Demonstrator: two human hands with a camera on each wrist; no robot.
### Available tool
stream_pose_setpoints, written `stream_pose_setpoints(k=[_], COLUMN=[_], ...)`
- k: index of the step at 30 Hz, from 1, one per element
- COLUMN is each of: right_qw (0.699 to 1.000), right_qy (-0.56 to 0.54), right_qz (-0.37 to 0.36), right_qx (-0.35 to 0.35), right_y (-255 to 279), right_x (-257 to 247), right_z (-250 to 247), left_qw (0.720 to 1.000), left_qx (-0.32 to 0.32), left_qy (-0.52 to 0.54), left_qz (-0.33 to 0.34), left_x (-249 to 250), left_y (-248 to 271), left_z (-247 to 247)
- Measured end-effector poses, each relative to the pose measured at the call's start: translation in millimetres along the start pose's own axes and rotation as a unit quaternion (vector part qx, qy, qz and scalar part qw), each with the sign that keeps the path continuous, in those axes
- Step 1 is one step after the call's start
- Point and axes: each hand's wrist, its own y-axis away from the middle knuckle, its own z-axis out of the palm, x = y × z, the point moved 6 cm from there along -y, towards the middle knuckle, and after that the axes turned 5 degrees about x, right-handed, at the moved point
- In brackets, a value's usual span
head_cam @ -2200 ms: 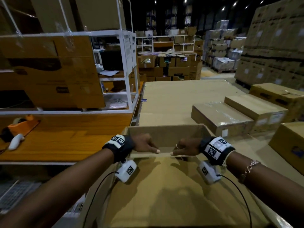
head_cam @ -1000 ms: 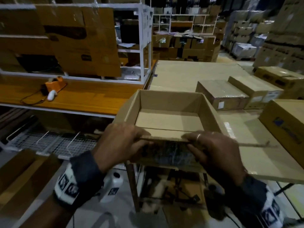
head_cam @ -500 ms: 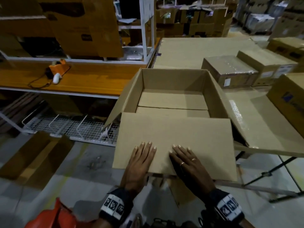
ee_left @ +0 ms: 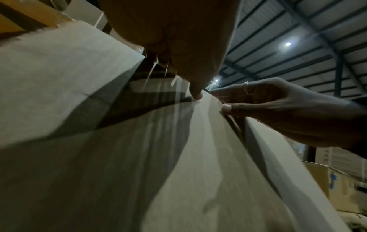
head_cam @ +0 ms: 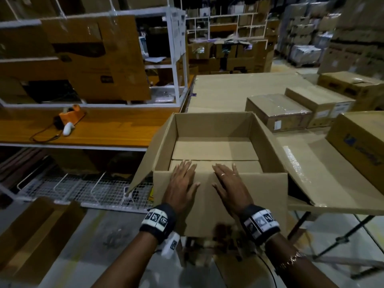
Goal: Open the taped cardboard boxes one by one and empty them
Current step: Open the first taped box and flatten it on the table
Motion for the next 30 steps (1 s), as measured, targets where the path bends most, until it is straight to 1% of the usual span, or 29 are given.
stream_pose_setpoints(k=[3, 6, 10, 12, 15, 17, 19, 21, 23, 26, 30], right_qw=[1.000, 1.000, 0.998, 0.997, 0.997, 0.998, 0.997, 0.995, 0.994, 0.992, 0.990], right_qy=[0.003, 0.005, 0.007, 0.012, 0.011, 0.013, 0.037, 0.055, 0.070, 0.101, 0.105], right_qz=[0.003, 0.019, -0.004, -0.007, -0.010, 0.008, 0.026, 0.038, 0.043, 0.046, 0.051], right_qx=[0.000, 0.001, 0.058, 0.073, 0.073, 0.058, 0.060, 0.074, 0.078, 0.068, 0.084], right_y=[-12.3, -10.3, -12.7, -13.8, -11.5, -9.7, -6.4, 1.3, 10.4, 20.6, 25.7], right_x=[0.5, 5.3, -2.1, -4.5, -6.5, -4.4, 1.5, 13.6, 28.9, 47.8, 57.2], right_z=[7.0, 15.4, 12.6, 10.4, 6.8, 2.5, -4.0, -13.8, -25.5, -45.2, -55.2], left_qw=[1.000, 0.999, 0.997, 0.996, 0.997, 0.998, 0.998, 0.999, 1.000, 1.000, 0.999], left_qx=[-0.003, 0.023, 0.068, 0.080, 0.066, 0.049, 0.023, -0.004, -0.016, -0.012, 0.007], left_qy=[0.003, 0.023, 0.032, 0.030, 0.039, 0.044, 0.041, 0.032, 0.015, -0.010, -0.020], left_qz=[0.006, 0.017, 0.024, 0.028, 0.019, 0.024, 0.032, 0.016, -0.001, 0.018, 0.029], left_x=[-16.9, -23.6, -22.6, -23.2, -25.9, -27.3, -30.4, -39.5, -54.1, -70.2, -71.6], left_y=[-17.7, -18.7, -20.6, -22.1, -21.4, -20.2, -19.7, -20.2, -16.2, -11.5, -12.3], left_z=[4.6, 8.4, 13.1, 14.1, 15.1, 14.3, 8.6, 0.5, -6.6, -8.9, -3.0])
